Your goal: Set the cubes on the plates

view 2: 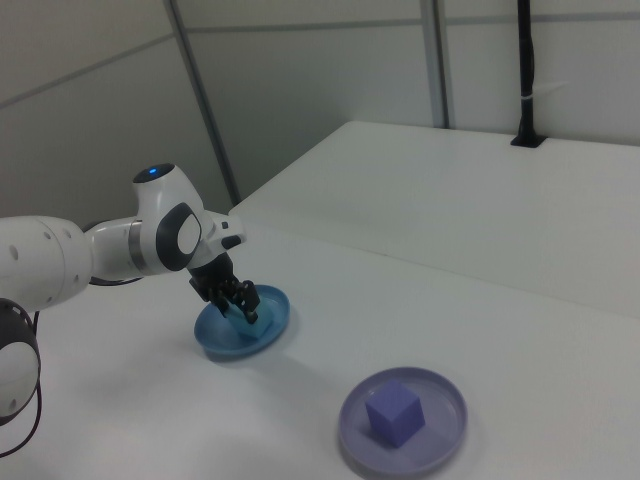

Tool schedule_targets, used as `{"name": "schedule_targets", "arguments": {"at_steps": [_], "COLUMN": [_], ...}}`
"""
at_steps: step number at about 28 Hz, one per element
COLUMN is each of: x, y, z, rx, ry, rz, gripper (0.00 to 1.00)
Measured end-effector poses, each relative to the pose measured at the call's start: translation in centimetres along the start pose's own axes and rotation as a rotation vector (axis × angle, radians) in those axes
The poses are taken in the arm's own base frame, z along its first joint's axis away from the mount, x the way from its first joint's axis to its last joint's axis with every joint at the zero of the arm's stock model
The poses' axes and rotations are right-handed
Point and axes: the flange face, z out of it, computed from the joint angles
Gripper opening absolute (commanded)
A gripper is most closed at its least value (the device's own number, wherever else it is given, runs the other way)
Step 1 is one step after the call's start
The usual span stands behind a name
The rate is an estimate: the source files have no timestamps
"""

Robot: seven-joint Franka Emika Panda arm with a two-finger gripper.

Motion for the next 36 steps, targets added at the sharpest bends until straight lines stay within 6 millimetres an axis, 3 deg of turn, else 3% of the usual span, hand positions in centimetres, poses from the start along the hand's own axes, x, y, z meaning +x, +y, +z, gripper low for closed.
{"name": "schedule_targets", "arguments": {"at_steps": [6,11,14,19,22,27,32,36], "x": [0.6,0.9,0.6,-0.7,-2.4,-5.1,-7.7,-9.0], "y": [0.3,1.1,2.5,7.4,11.4,16.2,18.8,20.2], "z": [-1.8,-5.7,-8.9,-14.2,-17.1,-21.5,-23.6,-23.6], "rx": [0.005,0.0,-0.016,-0.065,-0.109,-0.144,-0.134,-0.111], "ry": [0.03,0.059,0.05,-0.008,-0.086,-0.146,-0.16,-0.177], "rz": [0.008,0.022,0.048,0.123,0.184,0.24,0.217,0.199], "gripper": [1.0,1.0,1.0,1.0,1.0,1.0,1.0,1.0]}}
